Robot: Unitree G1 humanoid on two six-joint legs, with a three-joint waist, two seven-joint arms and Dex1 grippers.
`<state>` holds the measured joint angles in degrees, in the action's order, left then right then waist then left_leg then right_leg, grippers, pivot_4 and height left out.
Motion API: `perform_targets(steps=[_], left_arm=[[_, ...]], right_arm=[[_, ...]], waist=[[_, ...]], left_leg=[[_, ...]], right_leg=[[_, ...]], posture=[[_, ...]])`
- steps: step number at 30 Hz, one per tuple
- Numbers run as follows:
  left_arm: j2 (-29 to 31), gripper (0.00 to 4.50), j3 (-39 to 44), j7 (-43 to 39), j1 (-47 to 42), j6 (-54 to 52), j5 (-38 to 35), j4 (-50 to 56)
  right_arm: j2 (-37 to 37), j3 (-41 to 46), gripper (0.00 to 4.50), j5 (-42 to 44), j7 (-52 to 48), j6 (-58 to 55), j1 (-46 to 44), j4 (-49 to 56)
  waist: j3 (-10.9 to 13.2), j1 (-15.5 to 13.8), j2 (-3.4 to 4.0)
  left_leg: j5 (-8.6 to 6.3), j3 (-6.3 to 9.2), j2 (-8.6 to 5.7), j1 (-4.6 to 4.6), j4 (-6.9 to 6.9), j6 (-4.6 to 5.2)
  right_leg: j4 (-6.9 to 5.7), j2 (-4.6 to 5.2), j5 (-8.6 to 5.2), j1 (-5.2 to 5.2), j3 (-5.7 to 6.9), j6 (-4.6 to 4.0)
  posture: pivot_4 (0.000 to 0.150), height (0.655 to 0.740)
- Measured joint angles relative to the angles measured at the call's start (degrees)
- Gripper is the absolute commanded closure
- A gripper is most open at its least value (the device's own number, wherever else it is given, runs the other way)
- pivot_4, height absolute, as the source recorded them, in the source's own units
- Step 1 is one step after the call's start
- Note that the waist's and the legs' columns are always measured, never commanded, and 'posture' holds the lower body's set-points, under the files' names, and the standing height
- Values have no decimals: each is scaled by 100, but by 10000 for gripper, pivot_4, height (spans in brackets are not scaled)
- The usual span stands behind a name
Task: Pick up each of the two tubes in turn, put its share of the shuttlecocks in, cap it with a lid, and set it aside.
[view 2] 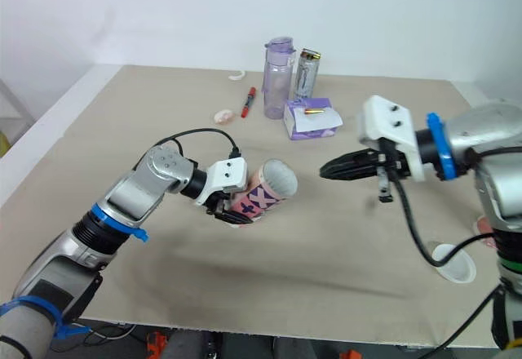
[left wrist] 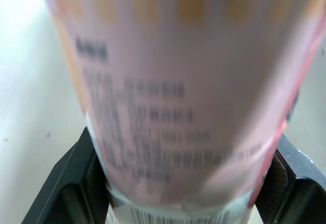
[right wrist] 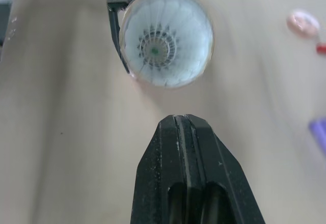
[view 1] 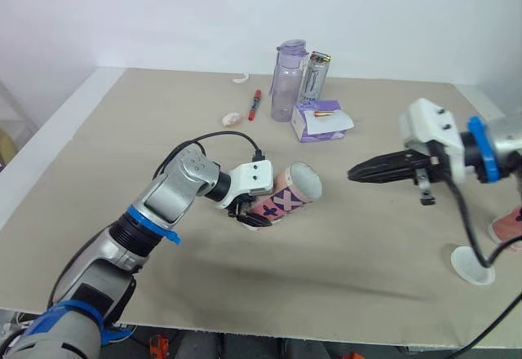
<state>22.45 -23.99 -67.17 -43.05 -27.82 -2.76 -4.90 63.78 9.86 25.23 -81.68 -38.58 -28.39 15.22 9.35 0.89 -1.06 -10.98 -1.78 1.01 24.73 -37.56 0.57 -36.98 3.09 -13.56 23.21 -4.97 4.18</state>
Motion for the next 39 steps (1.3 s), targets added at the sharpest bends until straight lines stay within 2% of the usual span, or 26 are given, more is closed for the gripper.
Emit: perform_targets(steps=[5,6,9,12,17,30,38,39], left_arm=[[-832,12049,380,539,757,500,-427,-62],[-950,12049,377,584,824,556,-497,-61],[-1310,12049,462,846,1110,934,-647,-57],[-1478,12049,476,985,1352,1292,-696,-101],[-1571,12049,487,1048,1522,1732,-786,-156],[-1482,12049,368,766,1668,3192,-657,-1037],[-1467,12049,297,528,1676,3417,-675,-1189],[-1467,12049,292,502,1680,3411,-684,-1188]], right_arm=[[28,776,44696,-100,244,303,1412,91],[31,879,44696,-125,280,371,1584,78],[122,1238,44696,-321,353,676,2101,-85],[172,1332,44696,-526,410,947,2432,-317],[322,1333,44696,-594,448,1152,2580,-435],[720,1362,44696,-702,313,1423,2808,-674],[1023,1682,44696,-880,77,1620,3055,-1116],[1041,1724,38543,-901,42,1633,3109,-1173]], waist=[[4,-28,-5],[5,-28,-6],[6,-35,-5],[7,-35,-5],[8,-17,7],[7,6,8],[6,7,9],[5,7,10]], left_leg=[[34,-39,-31,60,-3,57],[33,-44,-41,76,-3,61],[14,-36,-39,84,5,48],[4,-32,-37,84,9,34],[3,-33,-29,81,9,32],[4,-34,-29,80,4,31],[3,-33,-32,77,4,31],[3,-32,-32,77,4,31]], right_leg=[[8,72,10,6,24,10],[12,84,23,16,23,33],[19,73,14,20,31,73],[19,49,7,20,31,74],[18,25,-9,15,31,44],[18,26,-9,11,31,44],[18,27,-12,6,31,46],[18,26,-12,6,32,46]], posture=[[1500,7400],[1500,7400],[1500,7400],[1500,7400],[1500,7400],[1500,7400],[1500,7400],[1500,7400]])
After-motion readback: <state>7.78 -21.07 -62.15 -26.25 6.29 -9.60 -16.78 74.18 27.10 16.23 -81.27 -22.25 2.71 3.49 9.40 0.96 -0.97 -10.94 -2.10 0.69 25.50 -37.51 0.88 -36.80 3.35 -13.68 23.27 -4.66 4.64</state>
